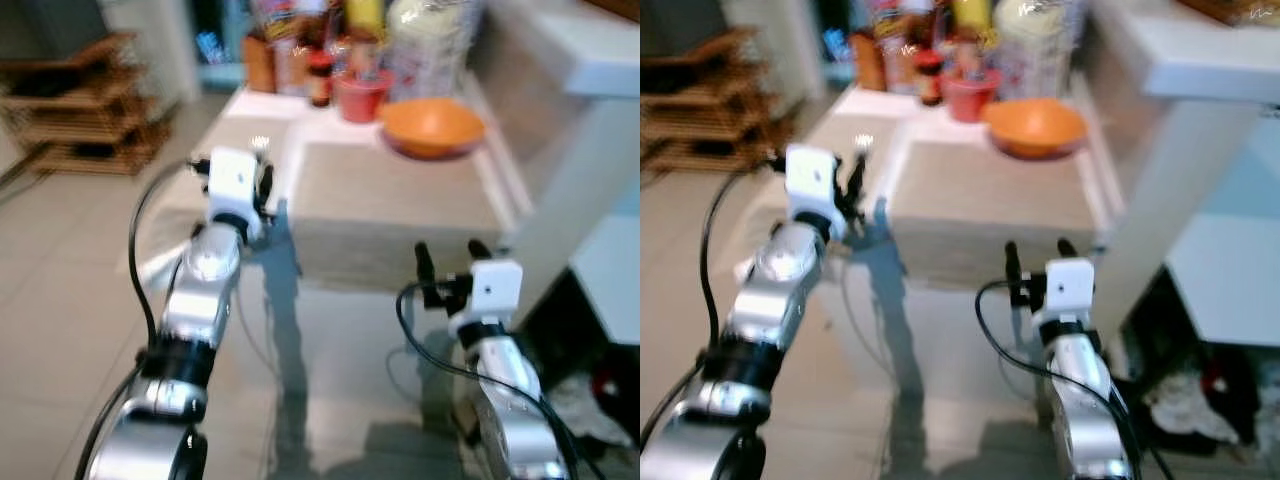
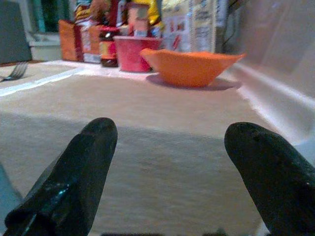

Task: Setting the table

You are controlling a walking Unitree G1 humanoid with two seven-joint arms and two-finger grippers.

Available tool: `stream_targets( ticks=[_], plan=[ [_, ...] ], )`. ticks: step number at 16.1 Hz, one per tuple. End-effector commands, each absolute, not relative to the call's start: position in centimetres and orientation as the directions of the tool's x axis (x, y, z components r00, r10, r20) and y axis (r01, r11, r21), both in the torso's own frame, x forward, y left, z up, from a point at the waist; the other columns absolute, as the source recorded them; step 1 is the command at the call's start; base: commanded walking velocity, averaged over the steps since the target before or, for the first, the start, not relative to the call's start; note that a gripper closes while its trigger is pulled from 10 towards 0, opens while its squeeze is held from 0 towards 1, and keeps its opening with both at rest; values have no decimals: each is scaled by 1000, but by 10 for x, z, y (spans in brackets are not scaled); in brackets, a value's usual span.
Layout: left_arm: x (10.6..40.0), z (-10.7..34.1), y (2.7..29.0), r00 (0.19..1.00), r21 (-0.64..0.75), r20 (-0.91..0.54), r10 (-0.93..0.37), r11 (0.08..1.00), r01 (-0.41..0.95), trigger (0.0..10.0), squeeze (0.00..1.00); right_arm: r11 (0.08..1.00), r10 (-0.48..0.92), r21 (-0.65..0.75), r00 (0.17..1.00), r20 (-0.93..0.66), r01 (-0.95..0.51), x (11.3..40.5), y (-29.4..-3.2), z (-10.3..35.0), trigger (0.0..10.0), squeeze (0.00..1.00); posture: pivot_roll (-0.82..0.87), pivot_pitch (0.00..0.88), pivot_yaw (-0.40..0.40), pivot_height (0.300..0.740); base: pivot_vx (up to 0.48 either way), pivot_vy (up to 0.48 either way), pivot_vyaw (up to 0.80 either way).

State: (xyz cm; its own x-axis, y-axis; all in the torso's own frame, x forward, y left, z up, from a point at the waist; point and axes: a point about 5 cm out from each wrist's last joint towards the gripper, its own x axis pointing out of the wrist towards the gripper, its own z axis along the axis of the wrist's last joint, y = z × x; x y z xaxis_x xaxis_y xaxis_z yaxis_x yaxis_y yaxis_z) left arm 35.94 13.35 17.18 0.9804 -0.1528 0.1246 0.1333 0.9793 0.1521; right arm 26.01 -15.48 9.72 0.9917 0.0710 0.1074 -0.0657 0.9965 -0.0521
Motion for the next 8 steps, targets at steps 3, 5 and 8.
stream_targets(
  ticks=[3,5,8],
  plan=[
    [359,167,129,984,137,108,-140,983,125,10000,0,996,66,-59,993,101,-61,259,-157,96,10000,0,10,0,25,740,480,0,0],
    [358,166,129,986,126,108,-128,985,114,10000,0,996,69,-59,993,98,-63,259,-157,96,10000,0,11,0,25,740,480,0,0],
    [358,168,129,987,127,118,-107,988,92,10000,0,996,73,-59,993,95,-68,258,-156,95,10000,0,12,0,23,740,480,0,0]
  ],
)
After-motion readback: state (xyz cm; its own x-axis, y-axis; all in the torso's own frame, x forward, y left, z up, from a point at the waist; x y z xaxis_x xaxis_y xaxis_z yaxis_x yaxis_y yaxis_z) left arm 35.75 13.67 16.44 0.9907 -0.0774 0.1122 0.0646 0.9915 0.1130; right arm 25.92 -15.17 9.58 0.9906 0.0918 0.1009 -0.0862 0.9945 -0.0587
